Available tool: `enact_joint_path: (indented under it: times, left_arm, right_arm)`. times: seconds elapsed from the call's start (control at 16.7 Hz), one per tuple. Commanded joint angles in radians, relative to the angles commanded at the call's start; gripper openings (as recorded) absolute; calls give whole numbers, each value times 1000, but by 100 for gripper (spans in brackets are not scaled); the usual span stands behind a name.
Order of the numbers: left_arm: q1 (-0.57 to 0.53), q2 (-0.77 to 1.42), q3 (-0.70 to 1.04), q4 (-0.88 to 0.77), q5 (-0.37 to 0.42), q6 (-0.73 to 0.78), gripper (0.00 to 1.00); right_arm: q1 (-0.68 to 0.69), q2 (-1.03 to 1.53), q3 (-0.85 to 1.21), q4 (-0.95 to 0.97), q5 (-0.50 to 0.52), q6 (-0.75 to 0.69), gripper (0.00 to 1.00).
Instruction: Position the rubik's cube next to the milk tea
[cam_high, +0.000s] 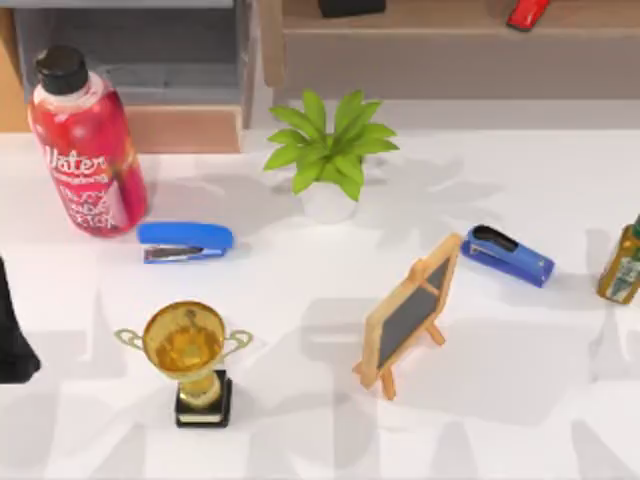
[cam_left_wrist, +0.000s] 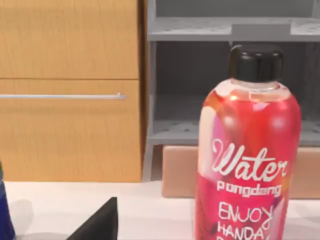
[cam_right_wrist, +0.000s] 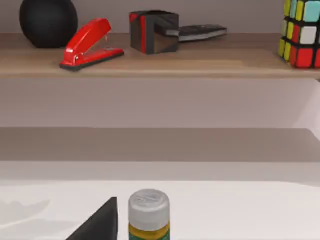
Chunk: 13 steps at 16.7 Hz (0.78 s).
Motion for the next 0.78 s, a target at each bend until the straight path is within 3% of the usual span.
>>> enact_joint_path:
  times: [0.36,0.78]
  left_arm:
    - [0,0,0,0,0,0,100]
    - [0,0,0,0,0,0,100]
  right_arm:
    - [-14,102,51,57,-30,1,100]
    - [-60,638,266,337,-136,-5,100]
